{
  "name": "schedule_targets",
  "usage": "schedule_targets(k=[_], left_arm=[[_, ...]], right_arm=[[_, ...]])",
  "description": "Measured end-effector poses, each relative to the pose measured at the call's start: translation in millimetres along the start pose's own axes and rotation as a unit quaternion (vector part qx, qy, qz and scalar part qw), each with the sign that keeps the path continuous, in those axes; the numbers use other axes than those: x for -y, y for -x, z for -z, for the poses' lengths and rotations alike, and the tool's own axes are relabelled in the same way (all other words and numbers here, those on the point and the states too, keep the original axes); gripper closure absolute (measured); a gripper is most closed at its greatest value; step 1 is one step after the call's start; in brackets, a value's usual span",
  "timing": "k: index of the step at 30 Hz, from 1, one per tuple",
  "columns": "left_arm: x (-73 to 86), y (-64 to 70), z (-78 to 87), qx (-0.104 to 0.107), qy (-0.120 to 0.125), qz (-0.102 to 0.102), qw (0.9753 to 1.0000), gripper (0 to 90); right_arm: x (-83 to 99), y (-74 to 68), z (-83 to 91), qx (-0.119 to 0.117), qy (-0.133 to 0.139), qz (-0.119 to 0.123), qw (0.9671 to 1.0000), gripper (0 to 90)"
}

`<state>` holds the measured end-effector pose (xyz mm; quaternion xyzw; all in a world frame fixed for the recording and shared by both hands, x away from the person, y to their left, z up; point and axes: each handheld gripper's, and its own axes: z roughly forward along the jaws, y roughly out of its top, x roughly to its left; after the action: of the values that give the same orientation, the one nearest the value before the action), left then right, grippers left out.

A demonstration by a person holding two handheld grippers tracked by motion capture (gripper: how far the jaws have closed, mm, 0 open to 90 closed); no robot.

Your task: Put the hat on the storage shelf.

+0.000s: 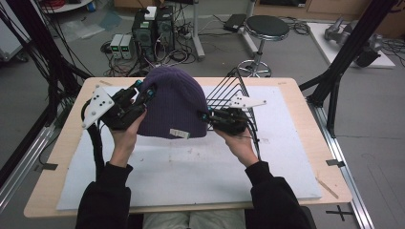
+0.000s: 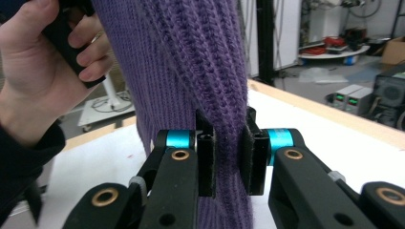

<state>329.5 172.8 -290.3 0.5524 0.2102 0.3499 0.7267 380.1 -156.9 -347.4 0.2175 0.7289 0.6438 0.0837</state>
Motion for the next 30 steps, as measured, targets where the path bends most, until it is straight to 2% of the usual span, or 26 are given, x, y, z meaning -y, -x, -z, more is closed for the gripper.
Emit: schedule_targets(k=[3,4,5,6,11,21,26,30], left_arm=[[1.6,-3.2,-4.0,-0.005,0.002,0.001,1.0,74.6],[2.3,-4.4,-5.8,-0.008,0.003,0.004,1.0,74.6],[2.6,-5.9,-7.8,-0.009,0.003,0.007,0.9999,74.6],[2.7,-7.2,-10.4,-0.009,0.004,0.009,0.9999,74.7],[-2.6,-10.8,-24.8,-0.003,0.007,0.015,0.9999,74.8],[-12.4,-7.2,-50.5,0.003,0.006,0.005,1.0,74.8],[-16.0,-1.7,-69.0,0.01,0.004,-0.004,0.9999,74.8],[-18.3,-0.2,-85.1,0.015,-0.001,-0.011,0.9998,74.8]], right_arm=[[-5.8,3.5,0.2,0.008,-0.002,0.004,1.0,79.4],[-11.5,6.8,0.9,0.022,0.0,0.009,0.9997,78.2],[-11.5,6.8,0.9,0.022,0.0,0.009,0.9997,78.2],[-17.6,10.9,2.1,0.033,0.005,0.012,0.9994,78.3],[-32.7,21.4,6.8,0.055,0.013,0.02,0.9982,79.0],[-45.0,35.5,15.6,0.068,0.025,0.015,0.9973,79.0],[-46.2,43.0,24.7,0.088,0.032,0.009,0.9956,78.8],[-53.1,54.0,31.9,0.108,0.033,0.016,0.9934,78.8]])
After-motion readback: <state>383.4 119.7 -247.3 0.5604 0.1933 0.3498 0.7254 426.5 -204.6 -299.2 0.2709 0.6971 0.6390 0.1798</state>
